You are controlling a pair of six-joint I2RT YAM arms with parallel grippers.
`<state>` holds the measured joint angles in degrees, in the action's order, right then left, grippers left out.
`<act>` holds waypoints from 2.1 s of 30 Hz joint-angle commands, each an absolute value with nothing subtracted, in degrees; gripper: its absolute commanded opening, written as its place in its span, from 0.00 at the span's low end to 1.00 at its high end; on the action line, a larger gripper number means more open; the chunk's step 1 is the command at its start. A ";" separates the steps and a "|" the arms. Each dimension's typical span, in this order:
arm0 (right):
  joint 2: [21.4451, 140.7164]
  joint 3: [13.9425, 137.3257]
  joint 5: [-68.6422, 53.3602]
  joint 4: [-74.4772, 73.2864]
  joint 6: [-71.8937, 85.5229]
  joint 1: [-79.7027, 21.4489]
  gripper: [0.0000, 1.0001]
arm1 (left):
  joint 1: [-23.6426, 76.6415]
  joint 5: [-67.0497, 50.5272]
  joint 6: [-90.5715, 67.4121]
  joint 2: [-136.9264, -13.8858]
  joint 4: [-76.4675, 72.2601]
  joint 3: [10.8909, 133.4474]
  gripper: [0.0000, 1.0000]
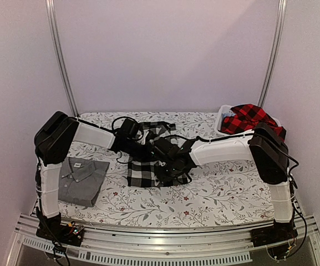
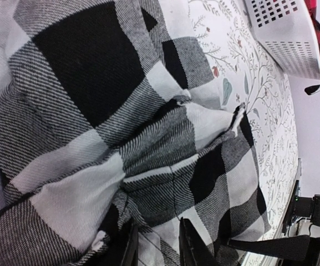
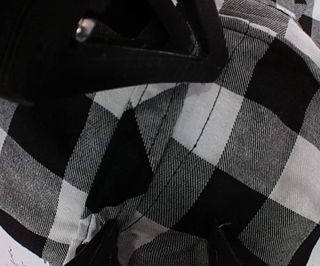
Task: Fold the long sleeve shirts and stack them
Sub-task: Smooth out the 2/3-rectangle-folded shirt at the center of the board, then pick up the 2/3-rectangle-folded shirt from the center of the board.
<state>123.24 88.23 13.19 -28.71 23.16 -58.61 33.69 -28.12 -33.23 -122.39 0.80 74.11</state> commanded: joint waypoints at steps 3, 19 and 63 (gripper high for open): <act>122.73 88.12 14.26 -32.43 24.54 -58.80 0.57 | 32.54 -26.69 -31.43 -123.97 3.29 73.98 0.26; 110.35 70.51 6.38 -26.21 29.22 -55.41 0.43 | 32.54 -26.59 -29.11 -121.22 5.00 75.64 0.26; 99.99 52.81 -1.45 -10.48 24.47 -51.68 0.42 | 39.93 -8.94 -36.07 -81.26 -7.43 28.26 0.36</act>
